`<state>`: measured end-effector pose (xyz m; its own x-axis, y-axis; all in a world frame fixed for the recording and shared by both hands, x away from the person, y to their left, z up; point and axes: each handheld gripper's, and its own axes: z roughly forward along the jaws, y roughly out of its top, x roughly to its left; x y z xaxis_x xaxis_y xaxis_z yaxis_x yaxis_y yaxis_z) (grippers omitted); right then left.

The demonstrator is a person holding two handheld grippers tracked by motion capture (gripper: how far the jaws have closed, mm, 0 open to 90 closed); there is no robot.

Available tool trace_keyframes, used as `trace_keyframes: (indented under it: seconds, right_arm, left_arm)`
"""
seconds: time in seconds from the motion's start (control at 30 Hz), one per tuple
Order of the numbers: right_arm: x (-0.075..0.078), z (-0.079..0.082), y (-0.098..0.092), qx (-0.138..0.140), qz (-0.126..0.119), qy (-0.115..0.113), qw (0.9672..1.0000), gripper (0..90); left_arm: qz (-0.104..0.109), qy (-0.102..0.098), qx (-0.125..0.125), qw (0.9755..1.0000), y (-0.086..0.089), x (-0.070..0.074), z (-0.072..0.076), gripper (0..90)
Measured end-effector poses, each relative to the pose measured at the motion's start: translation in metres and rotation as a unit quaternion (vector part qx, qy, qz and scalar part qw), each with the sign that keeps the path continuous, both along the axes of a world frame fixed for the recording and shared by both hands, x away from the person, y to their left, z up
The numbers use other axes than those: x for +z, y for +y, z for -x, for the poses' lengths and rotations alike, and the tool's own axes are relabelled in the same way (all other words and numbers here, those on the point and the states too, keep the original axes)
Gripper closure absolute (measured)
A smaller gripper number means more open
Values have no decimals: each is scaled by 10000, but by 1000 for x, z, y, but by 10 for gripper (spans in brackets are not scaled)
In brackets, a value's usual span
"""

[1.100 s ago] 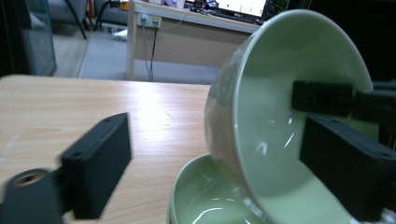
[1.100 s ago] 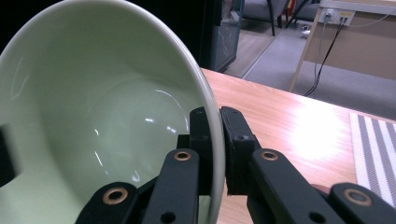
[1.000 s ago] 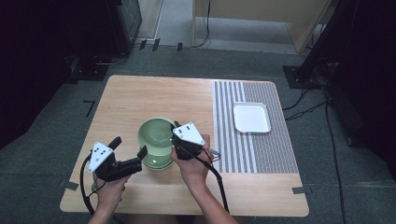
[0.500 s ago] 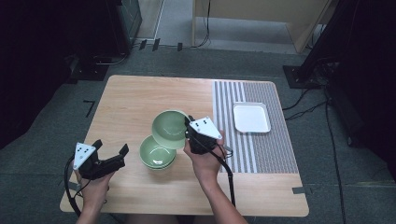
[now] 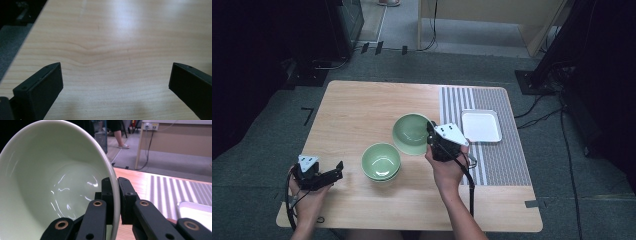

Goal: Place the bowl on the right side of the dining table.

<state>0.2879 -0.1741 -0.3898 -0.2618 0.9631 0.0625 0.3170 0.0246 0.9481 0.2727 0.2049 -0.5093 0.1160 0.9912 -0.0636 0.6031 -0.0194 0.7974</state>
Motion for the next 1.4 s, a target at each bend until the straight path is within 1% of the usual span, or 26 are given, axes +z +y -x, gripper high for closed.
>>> trace_keyframes:
  seconds: [0.1, 0.13, 0.2, 0.27, 0.3, 0.37, 0.4, 0.47, 0.73, 1.03, 1.13, 1.4]
  right_arm:
    - [-1, -2, -10, -102, -17, 45, 9999, 850]
    - [-1, -2, -14, -131, -13, 49, 9999, 850]
    - [-2, -3, -20, -192, -41, 72, 9998, 850]
    - [-4, -4, -26, -260, -67, 106, 9996, 850]
    - [-4, -5, -29, -278, -45, 117, 9995, 850]
    - [-5, -6, -34, -327, -5, 135, 9994, 850]
    - [-6, -6, -37, -345, -2, 146, 9993, 850]
    - [-8, -7, -44, -423, -72, 175, 9989, 850]
    - [-12, -14, -68, -666, -114, 283, 9973, 850]
    - [-16, -23, -93, -924, -223, 372, 9948, 850]
    - [-18, -27, -103, -985, -305, 443, 9937, 850]
    - [-25, -37, -119, -1159, -276, 550, 9913, 850]
  left_arm:
    - [-141, 349, -109, 9992, -6, -8, -4, 0]
    - [-134, 413, -139, 9990, -7, -8, -5, 0]
    - [-75, 462, -119, 9988, -7, -8, -6, 0]
    - [-114, 585, -58, 9982, -6, -9, -8, 0]
    - [-179, 600, -37, 9980, -7, -9, -8, 0]
    - [-397, 655, 0, 9971, -11, -10, -9, 0]
    - [-417, 664, -7, 9969, -12, -10, -10, 0]
    - [-414, 664, 4, 9969, -12, -10, -10, 0]
    - [-406, 658, 40, 9970, -13, -10, -11, 0]
    - [-412, 666, 12, 9969, -12, -10, -13, 0]
    - [-404, 662, 44, 9970, -13, -10, -13, 0]
    - [-409, 665, 41, 9969, -13, -10, -13, 0]
